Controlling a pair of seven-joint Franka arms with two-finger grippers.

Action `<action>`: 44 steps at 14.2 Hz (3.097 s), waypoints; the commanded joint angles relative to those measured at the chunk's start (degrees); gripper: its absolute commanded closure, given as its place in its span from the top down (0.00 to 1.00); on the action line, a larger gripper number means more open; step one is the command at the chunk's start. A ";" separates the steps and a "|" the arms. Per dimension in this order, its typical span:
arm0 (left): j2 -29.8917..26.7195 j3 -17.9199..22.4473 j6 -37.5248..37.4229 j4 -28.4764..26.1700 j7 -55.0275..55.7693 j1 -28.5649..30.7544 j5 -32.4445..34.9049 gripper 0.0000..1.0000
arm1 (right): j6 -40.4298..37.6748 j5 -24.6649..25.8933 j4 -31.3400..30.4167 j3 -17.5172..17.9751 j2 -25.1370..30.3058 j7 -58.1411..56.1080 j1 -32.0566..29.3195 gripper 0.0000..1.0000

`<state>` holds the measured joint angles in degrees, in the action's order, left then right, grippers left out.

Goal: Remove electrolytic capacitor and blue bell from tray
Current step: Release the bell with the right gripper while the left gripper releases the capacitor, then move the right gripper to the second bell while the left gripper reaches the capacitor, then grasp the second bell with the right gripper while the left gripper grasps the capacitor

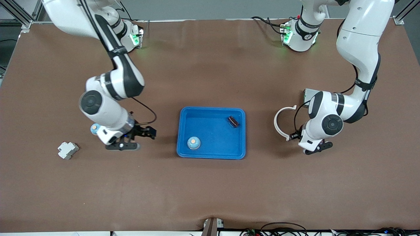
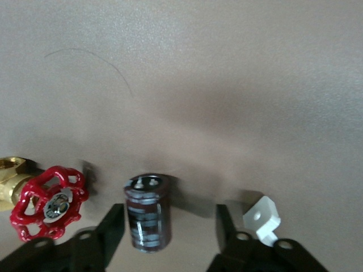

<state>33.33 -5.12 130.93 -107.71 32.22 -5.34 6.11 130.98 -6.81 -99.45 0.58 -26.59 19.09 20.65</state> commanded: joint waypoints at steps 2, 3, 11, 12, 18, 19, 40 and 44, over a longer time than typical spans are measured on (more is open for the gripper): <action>-1.69 -0.59 -2.33 2.15 2.32 -0.20 1.27 1.00 | -0.55 2.49 10.92 -0.66 -9.43 12.77 5.97 1.00; -1.87 -0.67 -4.61 3.98 3.46 -0.55 0.75 1.00 | -0.64 3.80 13.47 -0.75 -11.45 16.55 7.63 1.00; 0.33 -0.68 -15.27 14.81 28.75 -12.40 0.30 1.00 | -5.22 8.30 29.40 -0.84 -23.94 31.26 13.27 1.00; 0.50 -0.68 -15.27 15.86 31.56 -13.55 0.13 1.00 | -4.78 8.30 29.40 -0.84 -24.30 31.79 13.45 1.00; 0.68 -0.59 -14.74 19.11 43.87 -19.09 -5.76 1.00 | -1.26 8.74 29.05 -0.93 -27.29 33.46 15.03 1.00; 1.12 -0.67 -14.30 19.73 44.85 -19.79 -6.02 1.00 | -1.00 8.74 29.05 -0.93 -27.47 33.55 15.12 1.00; 11.32 -0.32 -0.85 21.85 55.59 -26.83 -8.93 1.00 | -16.18 7.86 30.37 -0.05 -20.01 28.23 13.02 0.00; 10.79 -0.41 -5.94 21.76 56.47 -27.44 -8.93 1.00 | -17.52 7.60 29.93 -0.22 -15.44 8.29 4.16 0.00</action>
<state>44.74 -5.92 127.74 -86.08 87.68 -32.11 -2.99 114.26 1.06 -68.27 -0.57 -44.83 36.46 29.89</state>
